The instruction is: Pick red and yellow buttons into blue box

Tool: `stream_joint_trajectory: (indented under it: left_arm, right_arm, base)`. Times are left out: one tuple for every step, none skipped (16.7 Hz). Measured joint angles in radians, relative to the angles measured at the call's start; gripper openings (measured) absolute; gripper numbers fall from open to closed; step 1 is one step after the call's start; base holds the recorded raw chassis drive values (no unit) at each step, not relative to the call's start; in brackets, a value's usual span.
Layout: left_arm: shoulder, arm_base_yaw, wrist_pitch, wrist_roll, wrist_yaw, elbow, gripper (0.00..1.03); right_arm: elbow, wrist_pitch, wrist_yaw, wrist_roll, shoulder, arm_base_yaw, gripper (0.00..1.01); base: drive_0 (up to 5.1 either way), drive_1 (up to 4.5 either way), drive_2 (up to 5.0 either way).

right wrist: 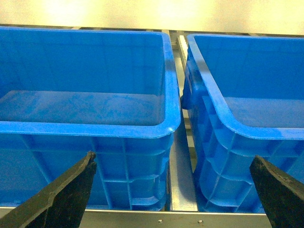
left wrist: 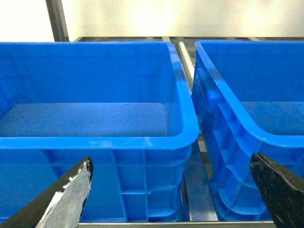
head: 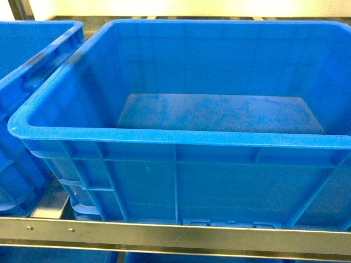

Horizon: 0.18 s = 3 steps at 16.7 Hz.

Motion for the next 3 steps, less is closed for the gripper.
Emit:
stream_joint_trajectory:
  left_arm:
    - [0.0, 0.0, 0.0, 0.0, 0.0, 0.0, 0.98]
    - [0.0, 0.0, 0.0, 0.0, 0.0, 0.0, 0.98]
    - [0.0, 0.0, 0.0, 0.0, 0.0, 0.0, 0.98]
  right_arm:
    - [0.0, 0.0, 0.0, 0.0, 0.0, 0.0, 0.98]
    - [0.0, 0.002, 0.0, 0.0, 0.0, 0.0, 0.98]
    - [0.0, 0.002, 0.0, 0.0, 0.0, 0.0, 0.98]
  base:
    - [-4.7, 1.74, 3.6]
    - [-4.7, 1.74, 3.6]
    - [-4.6, 1.82, 3.6]
